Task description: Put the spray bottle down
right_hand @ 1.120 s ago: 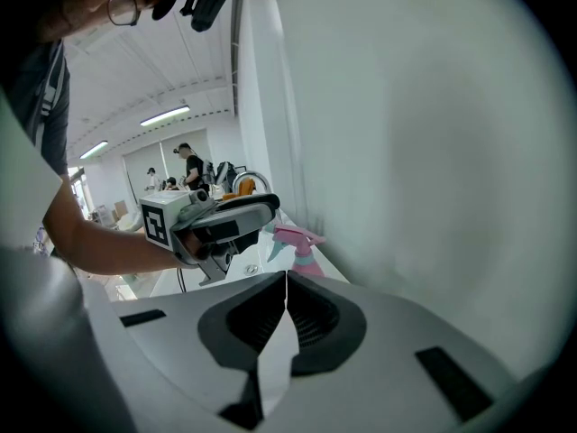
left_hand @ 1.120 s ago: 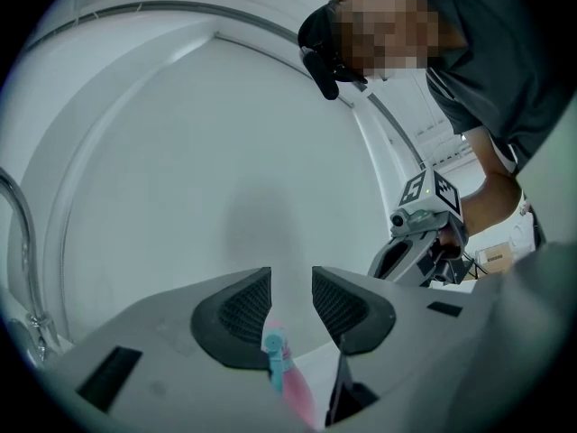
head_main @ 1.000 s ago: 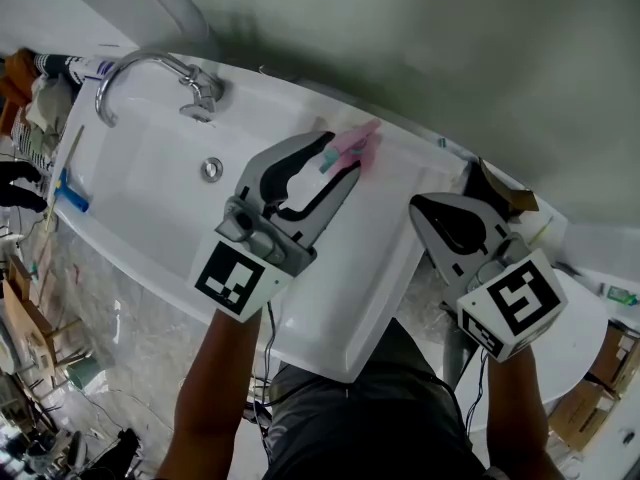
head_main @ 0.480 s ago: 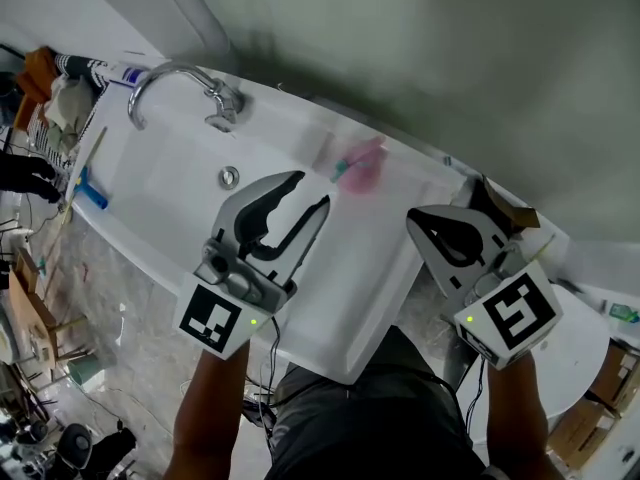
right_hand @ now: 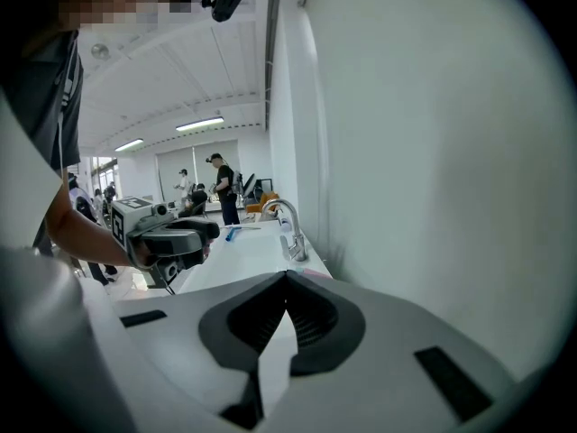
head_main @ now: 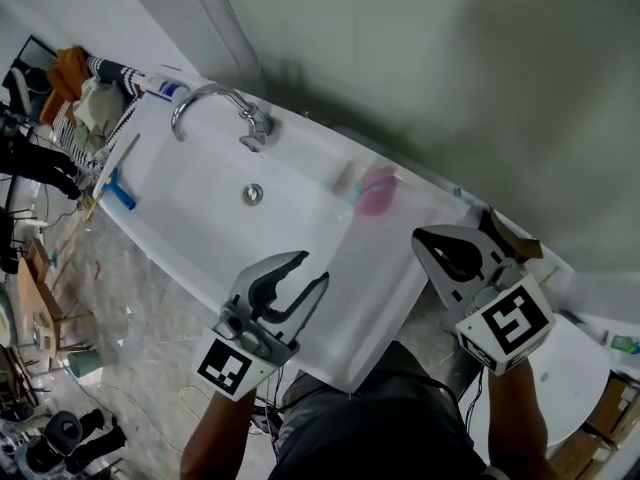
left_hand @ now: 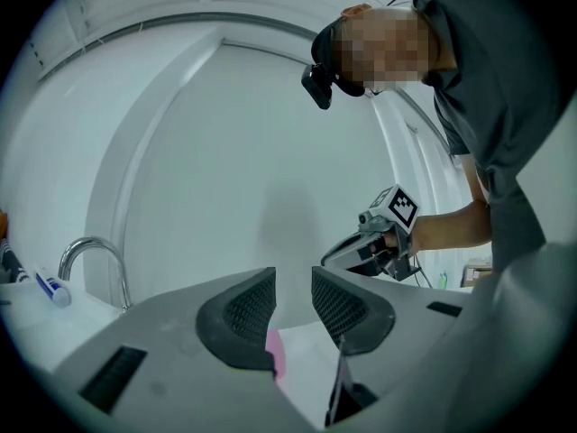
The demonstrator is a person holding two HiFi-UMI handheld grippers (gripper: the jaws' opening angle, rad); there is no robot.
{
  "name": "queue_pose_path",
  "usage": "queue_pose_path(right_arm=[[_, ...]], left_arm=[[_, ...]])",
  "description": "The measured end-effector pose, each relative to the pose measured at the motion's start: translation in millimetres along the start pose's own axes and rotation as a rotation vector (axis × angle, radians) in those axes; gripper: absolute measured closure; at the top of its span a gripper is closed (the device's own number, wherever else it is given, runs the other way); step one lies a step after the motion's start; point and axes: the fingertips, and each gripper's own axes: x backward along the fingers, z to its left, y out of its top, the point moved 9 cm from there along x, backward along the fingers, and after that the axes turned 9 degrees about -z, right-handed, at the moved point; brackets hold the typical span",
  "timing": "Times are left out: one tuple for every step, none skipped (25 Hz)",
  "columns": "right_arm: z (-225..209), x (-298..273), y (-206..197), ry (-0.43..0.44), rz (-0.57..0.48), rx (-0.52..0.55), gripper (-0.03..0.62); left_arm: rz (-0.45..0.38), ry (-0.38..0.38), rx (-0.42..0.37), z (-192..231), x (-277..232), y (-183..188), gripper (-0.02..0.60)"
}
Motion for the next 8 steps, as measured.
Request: queue_pose_path(right_arm=[[0.0, 1.8, 1.6, 0.006, -0.003, 0.002, 0.586], [-0.3, 3.8, 2.8, 0.010, -0.006, 0.003, 0.586], [-0.9, 6.2, 3.7, 0.013, -0.007, 0.003, 0.586], [-1.5, 9.6, 4.5, 0.014, -0.006, 0.001, 0.586], [-1.9, 13.8, 5.2, 0.014, -0.005, -0.002, 0.586], [-2.0, 18.8, 5.9, 0.013, -0.002, -0.004, 0.586], [-1.9, 24.1, 6.4, 0.013, 0.001, -0.007, 0.586], [-1.7, 29.5, 6.9, 0.012, 0.005, -0.009, 0.586]], left_arm=[[0.009, -0.002, 0.002, -4.6, 2.5, 1.6, 0.457], [0.018, -0.005, 0.000, -8.7, 4.4, 3.1, 0.457], [0.027, -0.007, -0.004, -12.3, 5.6, 5.0, 0.457], [0.033, -0.008, -0.009, -15.3, 6.2, 7.5, 0.457], [0.037, -0.008, -0.012, -18.1, 6.3, 10.8, 0.457], [0.038, -0.006, -0.015, -20.7, 6.1, 14.6, 0.457], [0.038, -0.004, -0.017, -23.3, 5.9, 18.9, 0.457], [0.038, -0.002, -0.019, -25.9, 5.7, 23.2, 0.457]])
